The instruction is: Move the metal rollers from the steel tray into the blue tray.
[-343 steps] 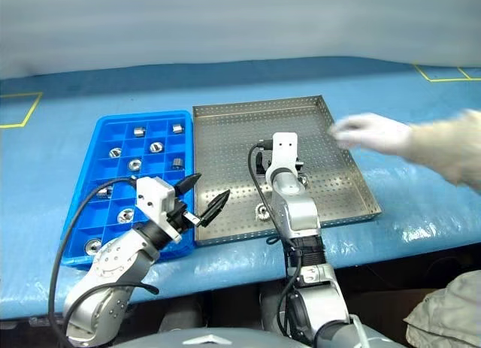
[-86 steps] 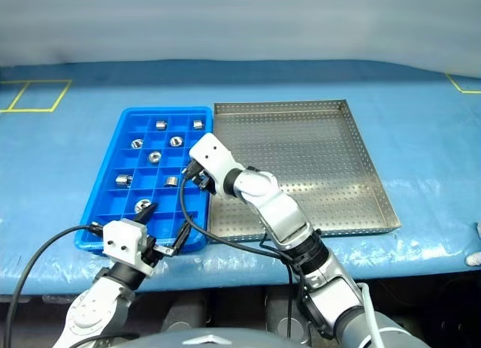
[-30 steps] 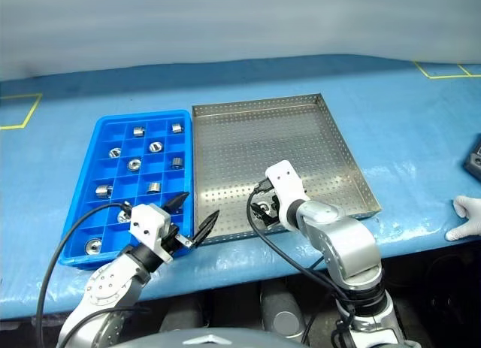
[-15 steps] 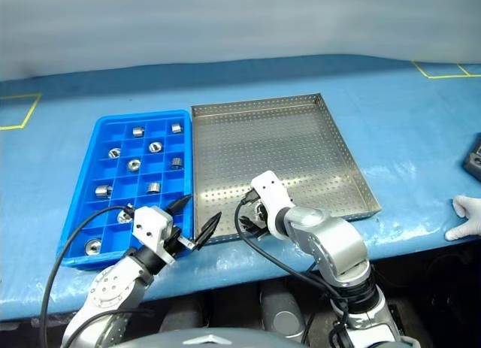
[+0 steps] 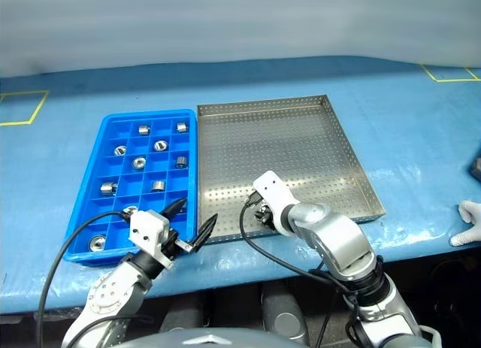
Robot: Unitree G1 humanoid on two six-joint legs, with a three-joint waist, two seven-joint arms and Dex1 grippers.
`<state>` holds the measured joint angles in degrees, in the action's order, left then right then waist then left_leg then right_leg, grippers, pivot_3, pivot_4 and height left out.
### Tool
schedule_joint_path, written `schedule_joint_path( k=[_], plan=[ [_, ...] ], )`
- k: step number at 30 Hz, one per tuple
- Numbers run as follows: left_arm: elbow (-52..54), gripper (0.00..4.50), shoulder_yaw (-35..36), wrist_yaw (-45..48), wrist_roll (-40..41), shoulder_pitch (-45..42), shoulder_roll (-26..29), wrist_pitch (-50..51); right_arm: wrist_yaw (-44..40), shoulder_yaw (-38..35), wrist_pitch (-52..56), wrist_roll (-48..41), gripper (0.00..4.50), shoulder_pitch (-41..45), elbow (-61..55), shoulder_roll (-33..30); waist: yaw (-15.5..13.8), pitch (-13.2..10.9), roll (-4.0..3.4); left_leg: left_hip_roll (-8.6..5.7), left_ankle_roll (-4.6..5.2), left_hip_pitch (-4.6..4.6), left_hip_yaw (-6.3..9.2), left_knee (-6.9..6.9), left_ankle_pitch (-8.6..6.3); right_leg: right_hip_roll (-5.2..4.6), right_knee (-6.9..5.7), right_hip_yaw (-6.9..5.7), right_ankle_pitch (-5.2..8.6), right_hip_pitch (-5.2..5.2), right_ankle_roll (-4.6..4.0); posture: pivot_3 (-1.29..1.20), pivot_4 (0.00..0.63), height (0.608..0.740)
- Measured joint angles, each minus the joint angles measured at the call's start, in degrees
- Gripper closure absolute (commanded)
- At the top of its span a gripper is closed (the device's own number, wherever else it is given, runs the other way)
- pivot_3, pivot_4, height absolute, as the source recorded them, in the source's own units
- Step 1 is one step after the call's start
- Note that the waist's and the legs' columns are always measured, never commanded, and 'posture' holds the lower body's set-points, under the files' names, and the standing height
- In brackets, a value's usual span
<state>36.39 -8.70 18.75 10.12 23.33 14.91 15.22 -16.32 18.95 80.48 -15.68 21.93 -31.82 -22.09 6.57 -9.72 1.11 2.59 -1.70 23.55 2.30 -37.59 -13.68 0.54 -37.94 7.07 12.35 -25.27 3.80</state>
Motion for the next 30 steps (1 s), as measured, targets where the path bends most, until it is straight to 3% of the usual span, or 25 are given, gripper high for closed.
schedule_joint_path(
  k=[7, 14, 30],
  plan=[
    [2.2, 0.0, 1.9, -2.8, -1.1, 3.2, -0.2, -0.9, -0.4, 0.0, -11.4, 0.8, 2.8, 4.4, 3.5, 5.0, -1.8, 0.0, 0.01, 0.01, 0.0, 0.02, 0.01, 0.04, 0.0, 0.0, 0.03, -0.02, 0.0, -0.02, 0.0, 0.18, 0.15, 0.74],
    [5.7, 0.0, 4.2, -6.7, -3.3, 9.4, -1.7, -3.3, -6.9, 3.5, -28.8, 1.3, 2.8, 9.4, 11.4, 10.4, -5.1, 0.0, 0.01, 0.02, 0.0, 0.02, 0.02, 0.05, 0.0, 0.0, 0.06, -0.06, 0.02, -0.02, -0.03, 0.29, 0.15, 0.74],
    [9.9, 0.0, 5.8, -10.8, -5.5, 25.3, -5.8, -11.0, -16.6, 14.3, -37.8, 1.7, 2.8, 9.6, 21.4, 17.6, -11.5, -0.1, 0.03, 0.03, -0.01, 0.07, -0.04, 0.13, -0.02, -0.07, 0.22, -0.1, 0.1, -0.17, -0.16, 0.44, 0.15, 0.74]
  ],
)
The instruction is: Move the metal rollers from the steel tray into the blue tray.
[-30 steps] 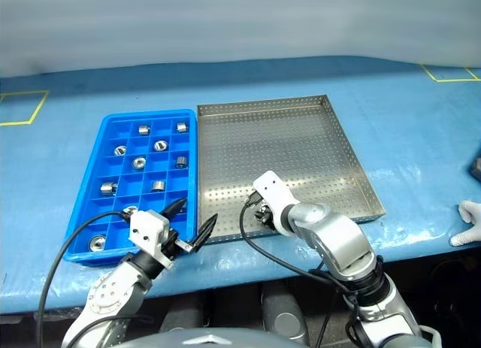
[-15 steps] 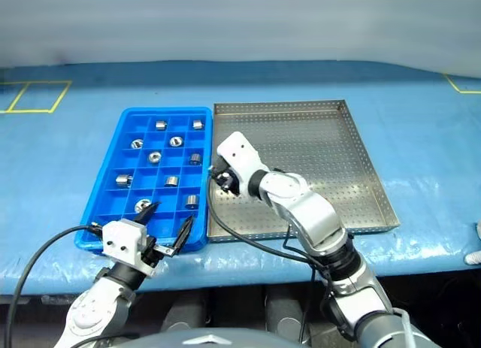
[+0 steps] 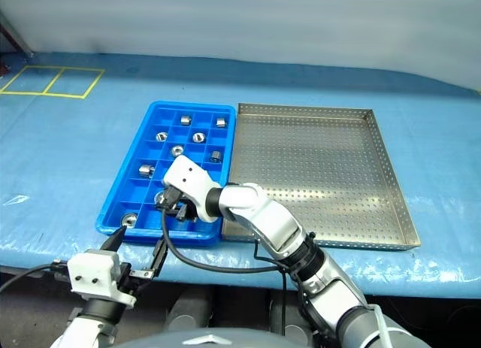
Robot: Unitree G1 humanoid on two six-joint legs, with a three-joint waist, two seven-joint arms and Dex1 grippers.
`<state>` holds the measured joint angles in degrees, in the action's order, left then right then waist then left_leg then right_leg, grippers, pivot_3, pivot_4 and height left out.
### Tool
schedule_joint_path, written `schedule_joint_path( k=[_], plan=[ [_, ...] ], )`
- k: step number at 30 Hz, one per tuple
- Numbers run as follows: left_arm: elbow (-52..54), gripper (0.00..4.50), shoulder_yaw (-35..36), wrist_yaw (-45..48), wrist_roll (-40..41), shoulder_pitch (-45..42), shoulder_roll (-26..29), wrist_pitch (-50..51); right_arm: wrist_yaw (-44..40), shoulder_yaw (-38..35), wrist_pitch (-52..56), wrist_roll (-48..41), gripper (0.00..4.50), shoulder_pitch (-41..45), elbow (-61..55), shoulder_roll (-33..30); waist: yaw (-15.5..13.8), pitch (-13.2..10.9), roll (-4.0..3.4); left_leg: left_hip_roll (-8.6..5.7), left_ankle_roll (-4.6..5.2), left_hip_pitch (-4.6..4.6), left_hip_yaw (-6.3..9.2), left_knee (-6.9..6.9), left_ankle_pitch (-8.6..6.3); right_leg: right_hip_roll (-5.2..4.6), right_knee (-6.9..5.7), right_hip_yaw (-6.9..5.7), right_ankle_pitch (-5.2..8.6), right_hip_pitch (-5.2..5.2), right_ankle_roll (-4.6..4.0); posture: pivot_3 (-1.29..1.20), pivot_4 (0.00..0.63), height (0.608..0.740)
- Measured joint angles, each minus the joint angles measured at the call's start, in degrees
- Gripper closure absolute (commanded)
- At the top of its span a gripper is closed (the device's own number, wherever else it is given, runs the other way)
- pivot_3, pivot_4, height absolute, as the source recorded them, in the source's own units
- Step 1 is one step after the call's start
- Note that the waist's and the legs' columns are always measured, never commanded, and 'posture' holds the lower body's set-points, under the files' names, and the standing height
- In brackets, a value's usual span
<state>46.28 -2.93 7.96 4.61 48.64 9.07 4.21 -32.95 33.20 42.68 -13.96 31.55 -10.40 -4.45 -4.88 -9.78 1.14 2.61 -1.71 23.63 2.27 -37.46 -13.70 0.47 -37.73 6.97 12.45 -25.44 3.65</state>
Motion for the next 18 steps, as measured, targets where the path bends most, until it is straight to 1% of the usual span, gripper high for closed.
schedule_joint_path(
  k=[3, 8, 9, 10, 15, 16, 18],
  plan=[
    [0.0, 0.0, -0.5, -0.3, -0.1, 0.2, -0.3, -0.8, -0.8, 0.5, -0.2, 0.2, 2.8, -1.4, 2.2, 0.2, -0.7, 0.0, 0.0, 0.0, 0.0, 0.01, 0.0, 0.02, 0.0, 0.0, 0.01, -0.01, 0.01, -0.03, -0.01, 0.45, 0.15, 0.74],
    [0.0, 0.0, -1.3, -0.4, -0.2, 0.2, -0.5, -1.2, -1.2, 0.5, -0.2, 0.9, 2.8, -2.0, 5.5, 0.0, -0.9, 0.0, 0.0, 0.0, -0.01, 0.03, -0.01, 0.05, -0.01, 0.0, 0.02, -0.01, 0.01, -0.04, -0.02, 0.42, 0.15, 0.74],
    [0.0, 0.0, -1.5, -0.3, -0.2, 0.2, -0.4, -1.2, -1.3, 0.1, -0.3, 0.9, 2.09, -2.3, 5.7, -0.1, -0.9, 0.0, 0.0, 0.0, -0.01, 0.03, -0.01, 0.06, -0.01, 0.0, 0.03, -0.01, 0.01, -0.04, -0.02, 0.42, 0.15, 0.74],
    [0.0, 0.0, -1.5, -0.3, -0.1, 0.2, -0.4, -1.2, -1.4, 0.0, -0.3, 0.9, 1.84, -2.4, 5.7, -0.1, -0.9, 0.0, 0.0, 0.0, -0.01, 0.02, -0.01, 0.08, -0.01, 0.0, 0.04, -0.01, 0.02, -0.04, -0.02, 0.41, 0.15, 0.74],
    [0.0, 0.0, -1.3, 0.8, 0.1, -0.1, 0.4, -1.2, -1.0, -1.6, 0.2, 1.2, 0.26, -2.8, 4.7, -0.9, -0.9, 0.0, 0.0, 0.0, -0.01, 0.02, -0.01, 0.09, -0.01, -0.01, 0.09, -0.01, 0.02, -0.04, -0.03, 0.38, 0.15, 0.74],
    [0.0, 0.0, -1.1, 1.0, 0.3, -0.3, 0.5, -1.2, -1.0, -1.9, 0.4, 1.1, 0.02, -3.0, 4.2, -1.2, -0.9, 0.0, 0.0, 0.0, -0.02, 0.02, -0.01, 0.09, -0.01, -0.02, 0.12, -0.01, 0.02, -0.04, -0.03, 0.36, 0.15, 0.74],
    [0.0, 0.0, -0.1, 1.4, 0.7, -0.8, 1.0, -1.2, -0.8, -3.0, 0.9, 0.6, 0.02, -3.7, 2.6, -1.7, -0.9, 0.0, 0.0, 0.0, -0.02, 0.03, -0.02, 0.09, -0.01, -0.02, 0.14, -0.01, 0.02, -0.04, -0.03, 0.34, 0.15, 0.74]
  ],
)
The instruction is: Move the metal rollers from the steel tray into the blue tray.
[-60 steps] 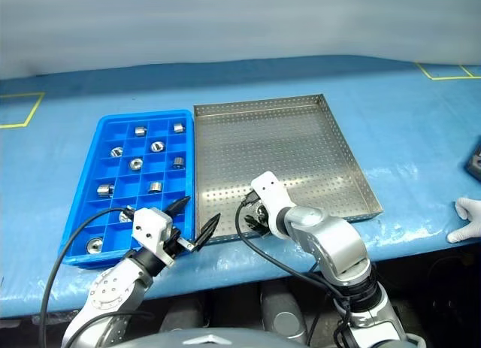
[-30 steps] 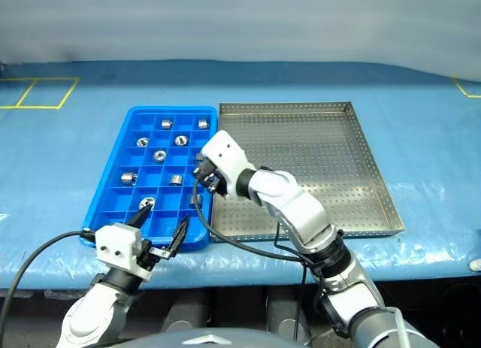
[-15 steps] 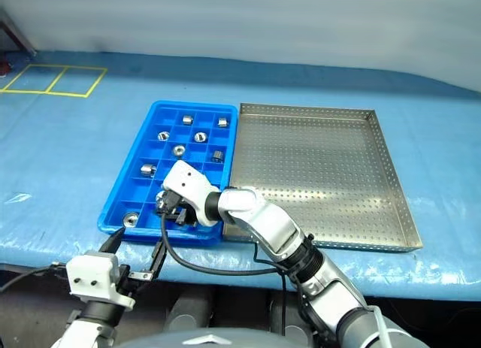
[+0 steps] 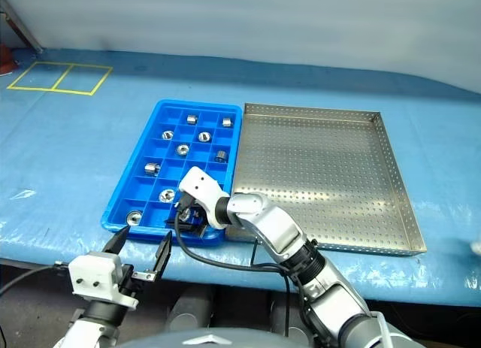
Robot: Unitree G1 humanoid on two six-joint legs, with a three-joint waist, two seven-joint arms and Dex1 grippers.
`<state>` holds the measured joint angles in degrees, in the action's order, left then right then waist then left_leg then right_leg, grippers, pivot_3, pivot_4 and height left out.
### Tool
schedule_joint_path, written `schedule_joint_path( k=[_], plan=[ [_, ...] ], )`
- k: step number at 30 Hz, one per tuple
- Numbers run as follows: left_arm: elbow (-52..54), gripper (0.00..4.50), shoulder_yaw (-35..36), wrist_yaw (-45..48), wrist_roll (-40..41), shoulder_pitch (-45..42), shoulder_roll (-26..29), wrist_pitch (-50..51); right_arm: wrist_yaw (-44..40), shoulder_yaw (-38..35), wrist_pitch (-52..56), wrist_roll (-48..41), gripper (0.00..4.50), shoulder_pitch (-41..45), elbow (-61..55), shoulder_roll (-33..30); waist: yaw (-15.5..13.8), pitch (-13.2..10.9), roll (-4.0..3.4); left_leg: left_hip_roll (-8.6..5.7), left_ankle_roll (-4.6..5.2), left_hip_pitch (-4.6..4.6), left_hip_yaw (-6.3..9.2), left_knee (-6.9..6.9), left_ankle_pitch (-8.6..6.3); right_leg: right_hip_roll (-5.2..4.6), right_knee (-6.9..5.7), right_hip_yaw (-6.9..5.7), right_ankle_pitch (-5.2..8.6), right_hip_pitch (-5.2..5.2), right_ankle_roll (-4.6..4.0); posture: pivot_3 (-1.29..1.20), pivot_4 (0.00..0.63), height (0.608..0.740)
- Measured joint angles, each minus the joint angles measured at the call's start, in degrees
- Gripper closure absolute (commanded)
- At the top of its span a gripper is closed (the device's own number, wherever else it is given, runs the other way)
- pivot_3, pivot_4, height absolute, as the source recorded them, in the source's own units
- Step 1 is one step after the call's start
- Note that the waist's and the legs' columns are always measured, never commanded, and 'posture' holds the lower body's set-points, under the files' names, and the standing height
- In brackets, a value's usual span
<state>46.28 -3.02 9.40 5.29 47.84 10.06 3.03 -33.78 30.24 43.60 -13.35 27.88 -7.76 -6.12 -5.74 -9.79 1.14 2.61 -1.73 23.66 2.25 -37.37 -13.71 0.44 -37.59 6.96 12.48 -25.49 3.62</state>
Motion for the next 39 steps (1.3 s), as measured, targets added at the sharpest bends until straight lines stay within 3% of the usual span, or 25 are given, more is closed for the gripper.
schedule_joint_path(
  k=[8, 12, 24, 39],
  plan=[
    [0.0, 0.0, 10.1, 1.9, 3.9, -4.3, 3.6, 2.7, 1.5, -10.7, -2.5, -2.6, 0.02, -3.5, -7.4, -1.7, 0.8, 0.0, -0.02, 0.03, 0.0, -0.01, -0.02, 0.07, 0.0, 0.04, -0.03, -0.02, 0.0, 0.0, -0.01, 0.23, 0.15, 0.74],
    [0.1, 0.0, 13.8, 3.0, 6.1, -9.2, 5.9, 5.5, 3.0, -12.4, -4.8, -1.5, 0.02, -6.9, -8.8, -4.6, 1.5, 0.0, 0.0, 0.02, -0.01, -0.01, -0.08, 0.06, 0.0, 0.01, -0.03, 0.01, 0.0, 0.02, 0.0, 0.18, 0.15, 0.74],
    [0.1, 0.0, 14.5, 5.4, 7.8, -15.7, 7.9, 11.8, 7.4, -16.1, -5.4, -0.2, 0.02, -12.6, -12.3, -8.7, 6.1, 0.0, 0.03, 0.04, 0.0, -0.14, -0.09, 0.03, 0.01, 0.05, -0.23, 0.04, -0.02, 0.11, -0.01, 0.13, 0.15, 0.74],
    [0.2, 0.0, 14.6, 6.2, 8.6, -14.8, 7.3, 12.6, 7.8, -16.0, -4.1, -0.3, 0.02, -12.7, -12.5, -8.7, 6.3, 0.0, 0.05, 0.03, 0.0, -0.15, -0.03, -0.1, 0.02, 0.06, -0.31, 0.03, -0.03, 0.18, 0.0, 0.14, 0.15, 0.74]
  ],
)
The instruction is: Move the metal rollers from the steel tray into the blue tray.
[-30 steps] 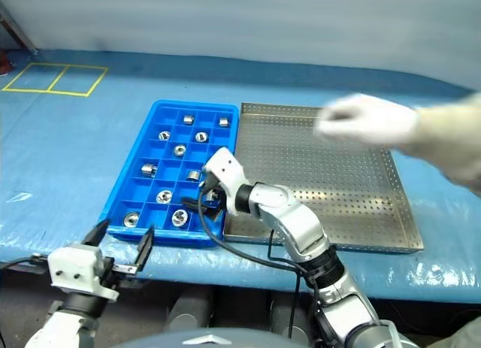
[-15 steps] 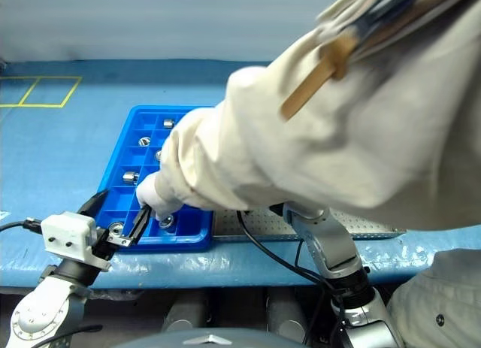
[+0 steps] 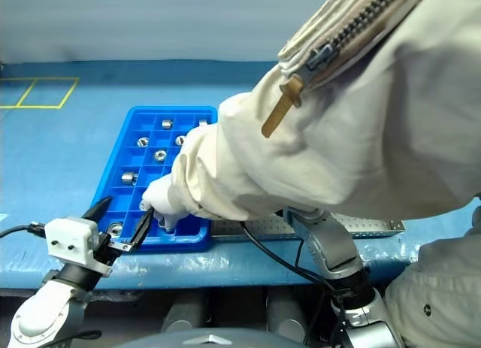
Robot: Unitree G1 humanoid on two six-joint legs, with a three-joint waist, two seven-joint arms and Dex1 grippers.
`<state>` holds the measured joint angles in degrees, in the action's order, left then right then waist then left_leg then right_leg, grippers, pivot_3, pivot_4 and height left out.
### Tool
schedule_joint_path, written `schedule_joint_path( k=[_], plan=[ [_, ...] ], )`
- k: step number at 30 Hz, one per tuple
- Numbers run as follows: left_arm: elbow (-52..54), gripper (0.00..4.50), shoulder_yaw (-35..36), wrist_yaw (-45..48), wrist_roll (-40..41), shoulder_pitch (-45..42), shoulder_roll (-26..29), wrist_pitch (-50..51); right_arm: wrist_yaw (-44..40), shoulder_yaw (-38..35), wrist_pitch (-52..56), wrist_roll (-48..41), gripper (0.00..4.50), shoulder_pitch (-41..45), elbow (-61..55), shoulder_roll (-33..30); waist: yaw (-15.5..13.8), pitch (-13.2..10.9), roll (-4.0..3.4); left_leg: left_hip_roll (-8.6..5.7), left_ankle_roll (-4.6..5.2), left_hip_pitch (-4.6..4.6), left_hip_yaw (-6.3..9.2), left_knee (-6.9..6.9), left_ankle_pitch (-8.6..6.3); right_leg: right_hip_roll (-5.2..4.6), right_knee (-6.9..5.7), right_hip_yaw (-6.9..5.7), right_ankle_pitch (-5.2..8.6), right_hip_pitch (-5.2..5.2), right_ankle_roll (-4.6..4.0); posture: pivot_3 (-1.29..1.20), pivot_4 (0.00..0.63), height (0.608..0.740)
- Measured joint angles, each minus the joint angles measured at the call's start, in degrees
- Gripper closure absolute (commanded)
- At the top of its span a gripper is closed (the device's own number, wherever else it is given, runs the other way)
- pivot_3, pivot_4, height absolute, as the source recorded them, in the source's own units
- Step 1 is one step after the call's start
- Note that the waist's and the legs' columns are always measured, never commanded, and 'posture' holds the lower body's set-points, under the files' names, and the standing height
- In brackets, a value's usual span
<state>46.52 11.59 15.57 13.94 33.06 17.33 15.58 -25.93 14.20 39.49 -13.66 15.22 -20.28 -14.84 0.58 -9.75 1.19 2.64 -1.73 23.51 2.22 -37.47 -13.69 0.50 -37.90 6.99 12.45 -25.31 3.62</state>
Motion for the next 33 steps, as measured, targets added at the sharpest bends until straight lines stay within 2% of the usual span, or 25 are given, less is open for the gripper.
schedule_joint_path(
  k=[33],
  plan=[
    [0.0, 0.0, -0.5, 0.9, -0.1, -0.4, -0.4, -0.4, 0.9, 0.6, 0.8, 0.0, 0.02, 0.1, 0.0, -0.1, 0.2, 0.0, 0.0, 0.0, 0.0, 0.01, -0.03, -0.06, 0.0, 0.0, 0.0, 0.02, -0.02, 0.01, 0.02, 0.13, 0.15, 0.74]
  ],
)
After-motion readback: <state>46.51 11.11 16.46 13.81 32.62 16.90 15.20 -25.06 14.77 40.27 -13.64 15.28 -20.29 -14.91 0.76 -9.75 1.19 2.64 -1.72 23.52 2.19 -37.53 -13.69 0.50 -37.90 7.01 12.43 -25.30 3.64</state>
